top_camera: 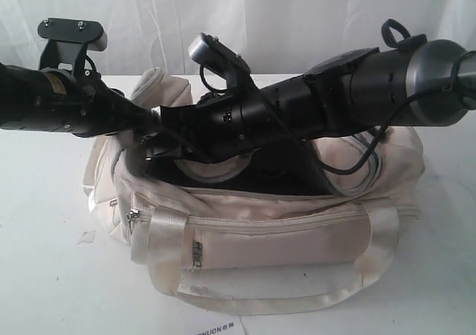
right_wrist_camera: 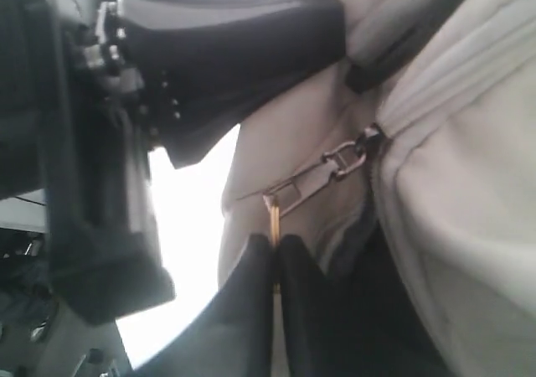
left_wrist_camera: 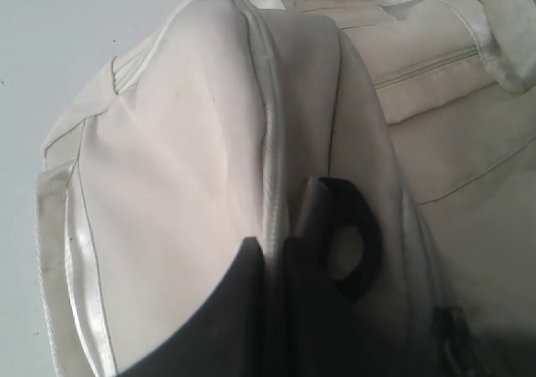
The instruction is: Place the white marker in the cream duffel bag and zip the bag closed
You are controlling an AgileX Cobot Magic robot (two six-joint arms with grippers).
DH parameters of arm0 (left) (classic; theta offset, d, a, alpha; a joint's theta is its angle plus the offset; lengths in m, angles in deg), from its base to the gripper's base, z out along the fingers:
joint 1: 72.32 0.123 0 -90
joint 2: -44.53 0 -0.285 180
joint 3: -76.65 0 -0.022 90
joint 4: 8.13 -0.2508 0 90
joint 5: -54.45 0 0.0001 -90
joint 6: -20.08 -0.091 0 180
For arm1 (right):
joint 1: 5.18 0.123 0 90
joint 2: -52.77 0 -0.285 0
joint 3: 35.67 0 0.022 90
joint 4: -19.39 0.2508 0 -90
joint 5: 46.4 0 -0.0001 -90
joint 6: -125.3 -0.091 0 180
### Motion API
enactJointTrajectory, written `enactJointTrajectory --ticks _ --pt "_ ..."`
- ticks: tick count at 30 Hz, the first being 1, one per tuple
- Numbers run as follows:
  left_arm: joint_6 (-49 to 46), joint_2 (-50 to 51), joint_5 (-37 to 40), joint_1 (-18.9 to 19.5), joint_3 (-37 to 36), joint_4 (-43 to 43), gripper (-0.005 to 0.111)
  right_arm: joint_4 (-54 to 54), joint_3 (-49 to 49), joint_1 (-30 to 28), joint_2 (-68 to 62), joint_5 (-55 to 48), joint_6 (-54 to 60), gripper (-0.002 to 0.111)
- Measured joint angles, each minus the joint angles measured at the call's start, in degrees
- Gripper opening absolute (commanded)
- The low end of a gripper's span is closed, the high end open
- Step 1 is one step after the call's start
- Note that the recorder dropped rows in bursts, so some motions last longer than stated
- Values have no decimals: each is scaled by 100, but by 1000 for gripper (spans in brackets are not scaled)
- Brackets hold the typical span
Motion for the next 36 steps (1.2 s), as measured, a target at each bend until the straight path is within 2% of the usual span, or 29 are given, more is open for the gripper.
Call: enactJointTrajectory --ticks 6,13,29,36 --pt "0 0 -37 0 0 0 0 -186 0 0 173 -203 -115 0" --pt "0 0 -37 0 0 0 0 -1013 0 -37 255 -435 -811 0" --pt "0 0 -37 0 0 0 0 -1125 0 -37 255 -1328 -1006 0" --pt "0 0 -37 0 0 0 0 -1515 0 -37 479 -1427 -1124 0"
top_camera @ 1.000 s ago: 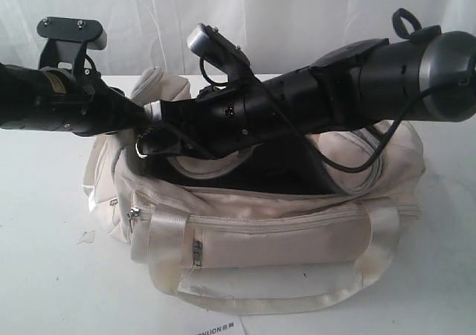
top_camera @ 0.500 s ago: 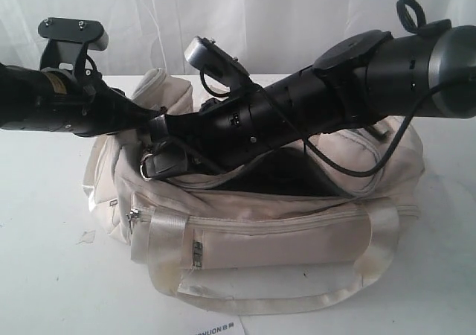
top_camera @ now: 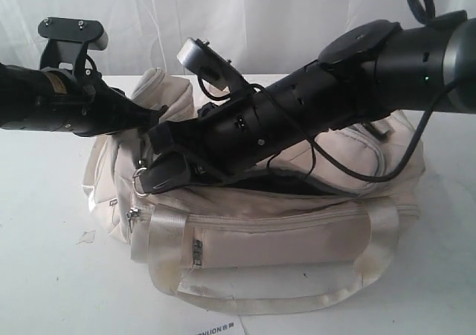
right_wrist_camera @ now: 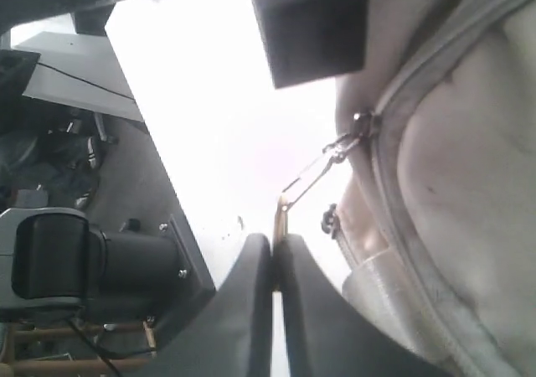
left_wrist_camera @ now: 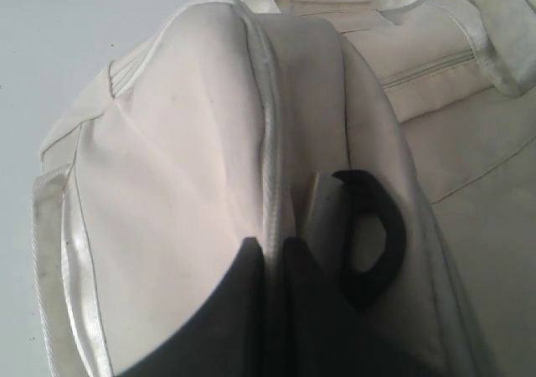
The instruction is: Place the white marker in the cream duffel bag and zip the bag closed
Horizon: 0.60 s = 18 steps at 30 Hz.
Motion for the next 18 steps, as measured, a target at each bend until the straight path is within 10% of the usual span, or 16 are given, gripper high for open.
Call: enactJointTrajectory --ticks 18 --pt "0 0 -22 0 0 0 0 -2851 0 0 781 -137 -1700 0"
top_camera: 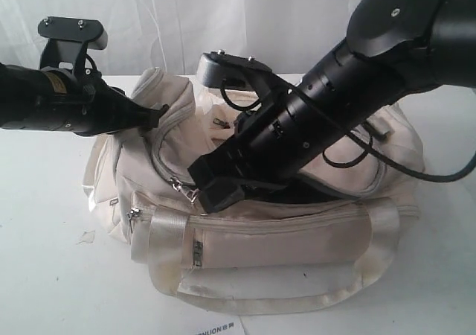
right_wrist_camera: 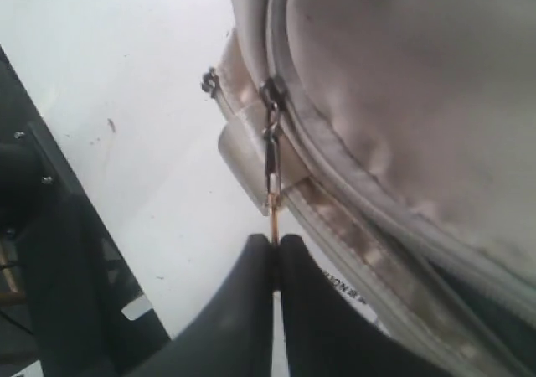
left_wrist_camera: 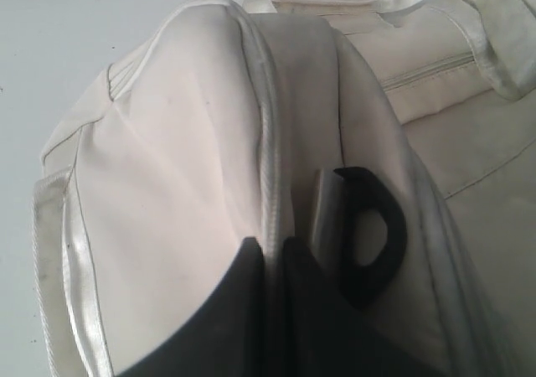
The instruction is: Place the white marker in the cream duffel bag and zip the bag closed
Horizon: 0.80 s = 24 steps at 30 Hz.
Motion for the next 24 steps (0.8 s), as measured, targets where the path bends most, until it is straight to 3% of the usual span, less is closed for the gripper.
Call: enactJointTrajectory --ticks 11,24 --pt "0 0 -13 0 0 0 0 -1440 0 -198 554 -118 -768 0" --pt "-52 0 -26 0 0 0 0 -2149 0 -407 864 -415 -1163 0"
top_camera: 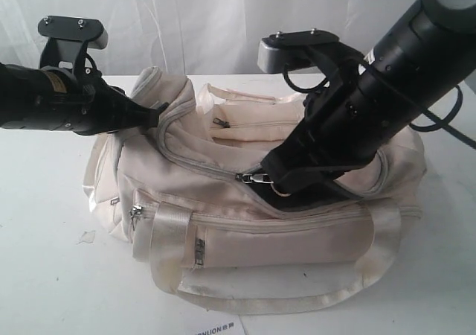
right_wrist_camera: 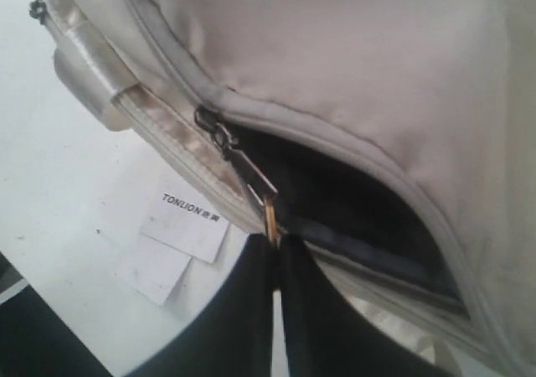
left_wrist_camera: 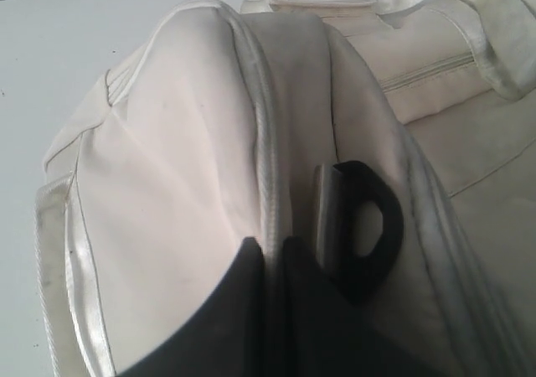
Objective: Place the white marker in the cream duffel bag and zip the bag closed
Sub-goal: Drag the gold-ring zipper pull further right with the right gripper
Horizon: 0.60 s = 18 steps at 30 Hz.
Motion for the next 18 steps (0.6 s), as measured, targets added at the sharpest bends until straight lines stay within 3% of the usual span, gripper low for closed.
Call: enactJointTrajectory --ticks 18 --pt "-12 0 -11 0 0 0 0 -713 -131 -14 362 108 -645 0"
